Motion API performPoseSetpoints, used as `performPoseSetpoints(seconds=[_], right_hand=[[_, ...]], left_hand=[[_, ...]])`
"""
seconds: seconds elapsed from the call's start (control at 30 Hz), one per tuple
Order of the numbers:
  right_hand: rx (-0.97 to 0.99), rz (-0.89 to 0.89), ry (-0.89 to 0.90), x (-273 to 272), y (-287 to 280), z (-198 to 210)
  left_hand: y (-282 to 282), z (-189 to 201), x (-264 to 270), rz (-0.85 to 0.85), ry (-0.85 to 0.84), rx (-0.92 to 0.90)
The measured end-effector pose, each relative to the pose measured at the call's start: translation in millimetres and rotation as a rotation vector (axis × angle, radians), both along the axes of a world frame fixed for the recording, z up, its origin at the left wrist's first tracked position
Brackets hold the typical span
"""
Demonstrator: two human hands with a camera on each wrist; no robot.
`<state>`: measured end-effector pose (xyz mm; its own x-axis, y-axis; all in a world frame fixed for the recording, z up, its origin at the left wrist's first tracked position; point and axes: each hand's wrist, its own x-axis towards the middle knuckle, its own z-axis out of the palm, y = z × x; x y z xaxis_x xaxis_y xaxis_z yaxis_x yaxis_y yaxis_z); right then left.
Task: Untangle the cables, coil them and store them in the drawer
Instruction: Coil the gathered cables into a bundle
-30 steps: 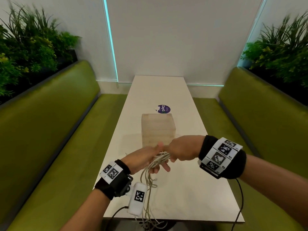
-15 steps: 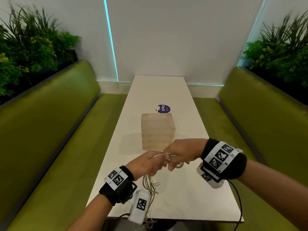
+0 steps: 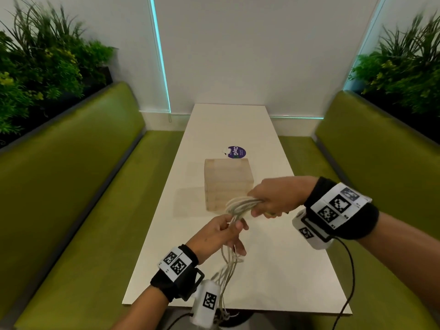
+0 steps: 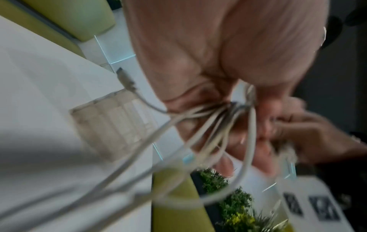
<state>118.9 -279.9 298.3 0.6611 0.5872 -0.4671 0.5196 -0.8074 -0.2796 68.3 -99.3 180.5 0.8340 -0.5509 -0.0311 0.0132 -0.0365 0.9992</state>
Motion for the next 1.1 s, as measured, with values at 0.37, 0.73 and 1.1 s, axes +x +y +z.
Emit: performPoseSetpoints(seconds=[0.37, 0.73, 1.1], right_hand=[[0.257, -0.184, -0.116, 6.2, -11.8, 24.5], [0.527, -0.3, -0.041, -25.5, 44.2, -71.7], [0.521, -0.337, 0.004, -13.6, 39.8, -75.8]], left_hand=[[-16.0, 5.4, 6.1, 0.428, -0.036, -0.278], [-16.5, 14.1, 19.0, 0.729, 0.15, -0.5], [-14.6, 19.1, 15.5, 0.532, 0.303, -0.6]])
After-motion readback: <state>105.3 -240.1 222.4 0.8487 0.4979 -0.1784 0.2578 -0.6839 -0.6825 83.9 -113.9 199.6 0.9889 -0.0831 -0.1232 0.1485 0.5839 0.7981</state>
